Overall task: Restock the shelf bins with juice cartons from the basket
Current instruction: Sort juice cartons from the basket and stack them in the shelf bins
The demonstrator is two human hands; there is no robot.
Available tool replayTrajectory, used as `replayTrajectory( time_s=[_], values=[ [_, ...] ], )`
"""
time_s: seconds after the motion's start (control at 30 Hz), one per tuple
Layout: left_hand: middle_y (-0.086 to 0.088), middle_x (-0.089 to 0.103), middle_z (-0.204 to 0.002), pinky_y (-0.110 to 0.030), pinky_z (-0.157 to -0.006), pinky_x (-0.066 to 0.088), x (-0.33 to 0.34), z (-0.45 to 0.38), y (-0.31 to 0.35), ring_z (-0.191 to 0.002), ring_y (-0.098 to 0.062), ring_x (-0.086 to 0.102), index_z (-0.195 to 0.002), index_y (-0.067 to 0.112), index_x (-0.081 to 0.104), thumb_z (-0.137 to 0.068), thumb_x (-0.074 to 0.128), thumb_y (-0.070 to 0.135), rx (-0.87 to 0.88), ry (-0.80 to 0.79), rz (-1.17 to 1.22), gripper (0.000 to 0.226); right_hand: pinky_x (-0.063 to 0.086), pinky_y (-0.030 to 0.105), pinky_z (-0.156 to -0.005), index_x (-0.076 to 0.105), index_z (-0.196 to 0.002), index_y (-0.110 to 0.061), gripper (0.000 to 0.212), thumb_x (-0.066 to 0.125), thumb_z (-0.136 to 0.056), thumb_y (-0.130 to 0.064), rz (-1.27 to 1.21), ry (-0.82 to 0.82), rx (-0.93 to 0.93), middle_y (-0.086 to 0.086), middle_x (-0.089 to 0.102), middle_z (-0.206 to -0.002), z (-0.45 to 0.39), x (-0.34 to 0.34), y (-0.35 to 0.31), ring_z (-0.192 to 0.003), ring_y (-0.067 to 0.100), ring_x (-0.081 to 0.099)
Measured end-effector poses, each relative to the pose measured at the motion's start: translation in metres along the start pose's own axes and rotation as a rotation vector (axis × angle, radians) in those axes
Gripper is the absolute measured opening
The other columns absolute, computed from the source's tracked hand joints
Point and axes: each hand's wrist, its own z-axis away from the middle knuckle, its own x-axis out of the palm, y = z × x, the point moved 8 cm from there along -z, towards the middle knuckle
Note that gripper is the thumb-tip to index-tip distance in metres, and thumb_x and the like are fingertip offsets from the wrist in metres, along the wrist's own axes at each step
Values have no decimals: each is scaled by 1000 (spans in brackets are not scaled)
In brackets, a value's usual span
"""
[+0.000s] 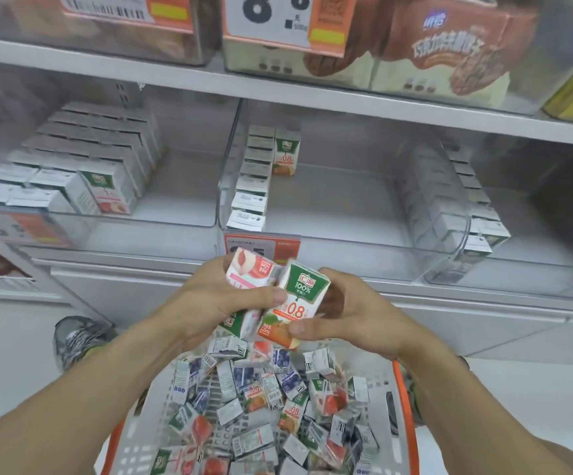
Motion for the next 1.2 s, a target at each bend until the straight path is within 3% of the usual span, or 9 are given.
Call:
replayTrajectory(
  time_s=[0.13,0.3,0.4,0.53,0.67,0.87,1.03,1.13,1.2],
  values=[
    [-14,76,-99,-38,-78,60,-7,1,6,-92,-32,73,-109,1,65,-52,92,5,26,8,-50,63,56,48,-77,63,-109,-17,40,82,-79,-36,136,77,-63,5,71,-104,0,-9,-15,-88,28,68],
    [-4,78,-93,-31,-72,58,-12,9,16,-85,-21,74,-104,12,67,-50,90,34,76,117,-69,62,60,46,-73,63,-99,-8,34,83,-73,-21,-6,240,-171,16,68,-101,1,-28,-32,-82,39,69],
    [-1,77,-98,-40,-87,55,-28,16,22,-95,-23,73,-109,17,66,-56,78,61,101,216,-27,71,61,48,-79,67,-98,-14,34,85,-69,-19,-66,367,-302,13,68,-103,8,-49,-52,-89,35,70],
    [-8,76,-100,-45,-88,51,-34,22,18,-86,-23,71,-117,11,64,-80,69,36,50,215,249,46,60,31,-79,62,-108,-5,33,78,-79,-5,16,683,-409,13,70,-105,8,-89,-90,-90,24,72],
    [-10,76,-98,-41,-84,54,-39,23,11,-78,-18,72,-118,6,63,-80,71,22,34,250,310,41,55,26,-77,66,-104,-18,35,86,-75,-20,389,882,-291,0,73,-98,-49,-124,-105,-88,16,70],
    [-11,75,-108,-44,-93,54,-51,16,13,-102,-30,71,-119,9,63,-82,71,25,73,277,368,41,55,27,-83,66,-115,-9,45,86,-75,-16,540,783,-19,9,73,-114,-169,-137,-92,-101,21,70],
    [-11,75,-105,-26,-71,58,-69,9,25,-90,-20,73,-118,6,63,-79,69,20,151,264,428,42,53,26,-87,68,-112,-7,43,85,-74,-20,647,827,-39,10,74,-109,-205,-140,-89,-101,23,70],
    [-12,76,-102,-24,-67,57,-78,7,35,-85,-18,73,-117,4,64,-79,69,19,188,282,452,42,57,38,-86,49,-125,-9,63,85,-73,-11,468,827,-36,7,68,-97,-207,-146,-75,-98,30,69],
    [-15,75,-105,-27,-71,57,-81,8,38,-85,-18,73,-116,3,64,-76,69,20,207,288,478,44,57,40,-87,40,-129,-12,69,83,-76,-9,342,815,-26,8,62,-105,-199,-145,-71,-97,28,66]
  ],
)
